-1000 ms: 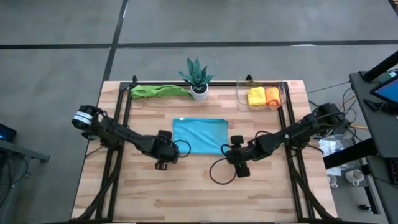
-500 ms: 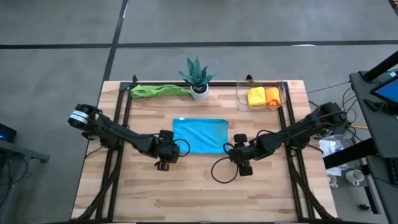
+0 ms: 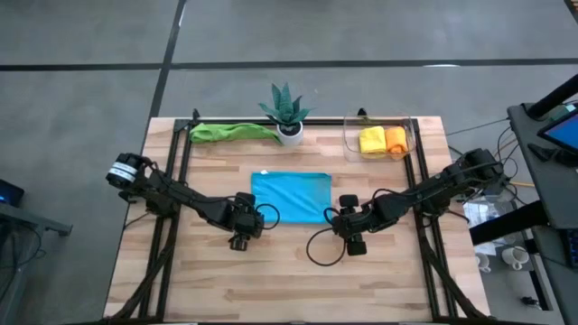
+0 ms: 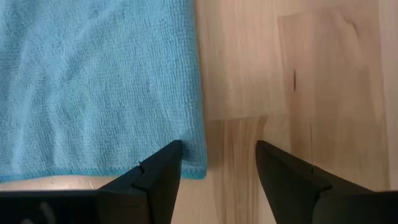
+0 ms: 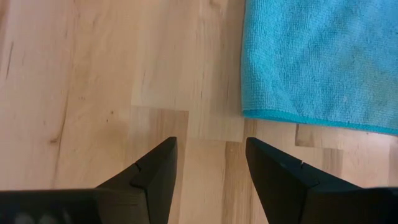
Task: Roll microfiber towels into tight, uniform cylinder then place into a basket
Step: Fold the blue microfiber cloth
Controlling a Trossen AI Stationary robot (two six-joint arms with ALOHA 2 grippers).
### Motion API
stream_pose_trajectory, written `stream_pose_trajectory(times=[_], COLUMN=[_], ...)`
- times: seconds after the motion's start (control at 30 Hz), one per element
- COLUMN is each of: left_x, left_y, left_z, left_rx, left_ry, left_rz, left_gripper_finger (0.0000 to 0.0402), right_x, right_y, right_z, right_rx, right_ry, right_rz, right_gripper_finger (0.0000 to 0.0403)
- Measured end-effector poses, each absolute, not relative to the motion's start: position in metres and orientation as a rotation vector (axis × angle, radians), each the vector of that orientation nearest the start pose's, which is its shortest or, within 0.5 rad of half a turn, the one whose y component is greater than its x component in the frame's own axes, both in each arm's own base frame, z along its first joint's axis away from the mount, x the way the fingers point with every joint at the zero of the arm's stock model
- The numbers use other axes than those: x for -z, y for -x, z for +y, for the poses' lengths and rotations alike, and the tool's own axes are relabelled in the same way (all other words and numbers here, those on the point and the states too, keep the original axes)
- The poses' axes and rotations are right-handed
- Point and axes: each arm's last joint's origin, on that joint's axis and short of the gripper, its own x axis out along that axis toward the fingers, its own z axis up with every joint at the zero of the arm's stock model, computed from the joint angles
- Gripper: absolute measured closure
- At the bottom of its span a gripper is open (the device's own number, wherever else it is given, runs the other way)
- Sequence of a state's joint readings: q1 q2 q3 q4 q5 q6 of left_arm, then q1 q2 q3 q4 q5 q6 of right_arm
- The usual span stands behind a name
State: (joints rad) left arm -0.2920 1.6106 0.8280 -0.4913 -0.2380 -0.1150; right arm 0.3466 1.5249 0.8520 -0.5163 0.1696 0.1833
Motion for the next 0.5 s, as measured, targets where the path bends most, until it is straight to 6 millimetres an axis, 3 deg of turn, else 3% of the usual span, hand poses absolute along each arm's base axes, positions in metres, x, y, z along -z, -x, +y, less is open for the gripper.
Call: stream_pose_trajectory(times=[0.23, 0.5], left_x=[-0.144, -0.142], left_y=[-0.266, -0.265], left_z=[-0.073, -0.071], left_rx=[-0.027, -0.04], left_ry=[-0.231, -0.231], left_rz=[1.223, 1.222], left_gripper_finger=[0.022, 0.0332], right_x=[-0.172, -0.159], right_y=[-0.259, -0.266], right_z=[0.085, 0.075], right_rx=[-0.034, -0.029], right_ry=[0.15, 0.196], right_rz=[1.155, 1.201], right_gripper_finger=[0.0216, 0.0216])
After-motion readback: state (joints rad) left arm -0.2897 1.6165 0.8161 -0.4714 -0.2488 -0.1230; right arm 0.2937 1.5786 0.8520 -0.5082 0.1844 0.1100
